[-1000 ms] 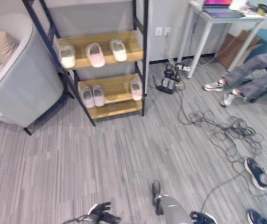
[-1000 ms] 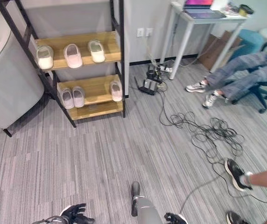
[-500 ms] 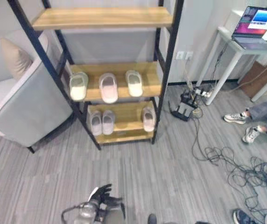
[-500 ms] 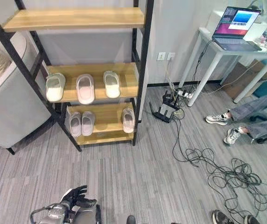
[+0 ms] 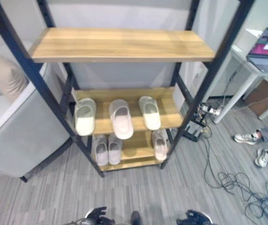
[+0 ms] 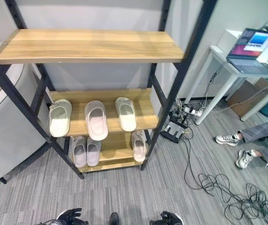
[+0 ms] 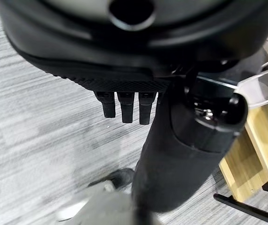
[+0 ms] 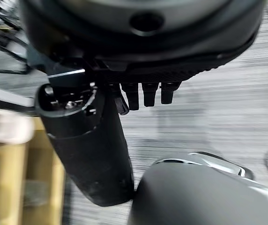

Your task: Arrange the slippers neatly on the shoe rack.

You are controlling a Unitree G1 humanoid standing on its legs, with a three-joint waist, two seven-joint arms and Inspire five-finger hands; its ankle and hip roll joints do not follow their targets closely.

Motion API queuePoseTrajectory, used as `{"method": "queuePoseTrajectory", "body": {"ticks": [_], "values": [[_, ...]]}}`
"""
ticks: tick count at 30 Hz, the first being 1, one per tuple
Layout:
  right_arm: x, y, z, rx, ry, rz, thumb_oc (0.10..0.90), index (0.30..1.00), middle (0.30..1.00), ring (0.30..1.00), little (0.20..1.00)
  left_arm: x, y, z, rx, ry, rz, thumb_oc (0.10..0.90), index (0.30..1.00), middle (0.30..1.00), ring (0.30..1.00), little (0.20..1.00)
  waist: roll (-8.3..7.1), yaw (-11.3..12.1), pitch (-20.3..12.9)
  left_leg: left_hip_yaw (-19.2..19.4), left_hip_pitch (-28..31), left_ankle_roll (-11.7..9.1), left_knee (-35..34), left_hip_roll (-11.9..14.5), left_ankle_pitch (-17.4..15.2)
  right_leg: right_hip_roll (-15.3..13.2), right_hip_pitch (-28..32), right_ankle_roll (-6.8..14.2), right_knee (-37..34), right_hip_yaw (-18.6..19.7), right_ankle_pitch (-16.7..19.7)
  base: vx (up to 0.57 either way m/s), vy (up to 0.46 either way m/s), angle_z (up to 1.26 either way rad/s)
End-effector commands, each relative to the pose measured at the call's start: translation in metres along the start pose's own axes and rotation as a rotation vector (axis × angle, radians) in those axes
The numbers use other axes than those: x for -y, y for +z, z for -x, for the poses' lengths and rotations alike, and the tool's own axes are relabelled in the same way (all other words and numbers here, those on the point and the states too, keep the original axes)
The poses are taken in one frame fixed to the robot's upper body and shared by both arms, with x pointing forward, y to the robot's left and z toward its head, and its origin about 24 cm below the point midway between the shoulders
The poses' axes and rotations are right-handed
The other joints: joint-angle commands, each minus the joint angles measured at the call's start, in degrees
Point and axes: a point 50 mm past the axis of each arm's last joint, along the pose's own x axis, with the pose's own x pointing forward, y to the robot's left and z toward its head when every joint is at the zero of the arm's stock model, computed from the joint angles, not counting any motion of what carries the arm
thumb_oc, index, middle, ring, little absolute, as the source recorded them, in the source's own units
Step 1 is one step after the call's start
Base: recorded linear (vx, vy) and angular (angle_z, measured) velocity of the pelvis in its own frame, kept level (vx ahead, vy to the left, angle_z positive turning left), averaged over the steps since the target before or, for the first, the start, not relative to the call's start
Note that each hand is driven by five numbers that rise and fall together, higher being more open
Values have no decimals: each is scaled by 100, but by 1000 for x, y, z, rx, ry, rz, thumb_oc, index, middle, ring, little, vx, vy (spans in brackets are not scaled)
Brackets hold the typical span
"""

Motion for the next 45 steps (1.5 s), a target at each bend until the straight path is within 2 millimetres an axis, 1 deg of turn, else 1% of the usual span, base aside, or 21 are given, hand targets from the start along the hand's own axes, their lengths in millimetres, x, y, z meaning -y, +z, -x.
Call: {"method": "queuePoseTrajectory", "body": {"ticks": [1,4,5,8,13,15,17,19,20,21,22,23,24,27,28,29,30,34,38,39,45], "values": [[8,-33,8,-107,-8,62,800,900,900,900,900,12,5,0,47,-9,-25,800,900,900,900,900,244,63,141,195,-152,-491,558,475,-650,-130,296,-113,-1731,-41,927,93,-93,46],[11,-35,8,-110,-21,55,800,900,900,900,900,10,6,0,53,-4,-34,800,900,900,900,900,277,35,127,119,-94,-570,531,547,-716,-329,280,-233,-2284,-26,836,137,-179,13],[17,-39,10,-124,-36,40,800,900,900,900,900,8,2,1,48,3,-50,800,900,900,900,900,206,-63,81,56,5,-671,558,551,-860,-420,191,-146,-3249,384,1137,139,-227,-9],[20,-41,11,-131,-42,33,800,900,900,900,900,9,-3,2,35,2,-52,800,900,900,900,900,198,-100,70,-16,153,-718,561,573,-964,-412,105,-57,-3599,633,1378,163,-257,-4],[23,-47,13,-150,-47,34,800,900,900,900,900,11,-20,5,-20,1,-38,800,900,900,900,900,158,-90,-67,-271,325,-822,583,654,-1050,-174,339,-104,-3878,961,1264,155,-265,16],[24,-48,14,-153,-48,27,800,900,900,900,900,10,-20,5,-20,4,-24,800,900,900,900,900,167,-86,-92,-307,339,-869,564,717,-1032,-114,371,-131,-3892,965,1232,77,-231,19],[32,-48,14,-147,-71,-4,800,900,900,900,900,9,-11,3,13,12,-2,800,900,900,900,900,166,-86,-78,-447,86,-1071,1066,911,-938,42,542,-307,-3955,817,1011,49,-350,9],[39,-48,15,-146,-100,-24,800,900,900,900,900,10,4,1,62,8,-27,800,900,900,900,900,126,-139,43,-196,-383,-1160,1800,1101,-582,26,702,-455,-3965,588,912,-18,-199,45],[39,-48,15,-146,-101,-24,800,900,900,900,900,10,4,1,62,8,-27,800,900,900,900,900,133,-149,38,-211,-409,-1162,1830,1105,-594,31,695,-457,-3963,575,912,8,-208,70],[44,-51,17,-156,-124,-41,800,900,900,900,900,11,18,0,113,5,-33,800,900,900,900,900,79,-148,133,136,-636,-1118,2078,1311,-397,55,890,-580,-4048,393,826,15,-130,72],[44,-51,17,-156,-124,-41,800,900,900,900,900,11,18,0,113,5,-33,800,900,900,900,900,80,-149,135,134,-638,-1117,2083,1311,-400,55,893,-579,-4050,392,826,65,-187,52],[47,-52,18,-154,-143,-61,800,900,900,900,900,13,30,-1,160,6,-27,800,900,900,900,900,48,-111,173,222,-868,-1102,1864,1251,-491,45,1033,-566,-4190,279,786,152,-35,56],[45,-52,17,-149,-144,-65,800,900,900,900,900,16,39,0,198,-1,-26,800,900,900,900,900,128,-29,141,128,-957,-1129,1213,1135,-295,122,1123,-544,-4295,252,769,156,-37,28],[44,-47,16,-137,-140,-63,800,900,900,900,900,19,42,0,213,-7,-25,800,900,900,900,900,181,31,139,-64,-853,-1115,764,1076,-232,168,1144,-513,-4264,285,723,112,45,16],[40,-49,16,-142,-138,-49,800,900,900,900,900,21,39,0,199,-8,-14,800,900,900,900,900,240,30,64,-366,-653,-1107,309,1022,-149,254,1176,-515,-4271,314,667,85,43,-9],[40,-49,16,-142,-138,-49,800,900,900,900,900,21,38,0,199,-8,-14,800,900,900,900,900,240,23,70,-372,-639,-1107,296,1021,-143,253,1187,-516,-4273,307,665,208,153,-26],[34,-52,16,-139,-126,-67,800,900,900,900,900,19,33,0,186,-1,-2,800,900,900,900,900,236,-10,-108,-437,-378,-1076,-67,925,-63,238,1190,-485,-4285,313,674,126,108,-26],[22,-53,15,-154,-95,-32,800,900,900,900,900,18,11,1,95,24,0,800,900,900,900,900,246,30,-245,-323,-62,-1017,-440,887,-37,157,1248,-394,-4417,293,770,101,123,-9],[20,-51,14,-148,-90,-32,800,900,900,900,900,17,10,1,90,26,-26,800,900,900,900,900,253,20,-272,-280,-50,-1011,-494,859,-39,138,1267,-374,-4457,270,773,24,68,-3],[17,-48,13,-135,-84,-18,800,900,900,900,900,20,12,1,110,18,-117,800,900,900,900,900,274,-11,-279,-257,-71,-994,-494,814,-61,116,1263,-348,-4466,264,776,-2,68,6],[21,-39,13,-63,-107,-60,800,900,900,900,900,15,24,5,220,28,-132,800,900,900,900,900,344,9,-213,-250,-86,-945,-494,738,-88,80,1197,-298,-4424,251,795,-12,77,4]]}}
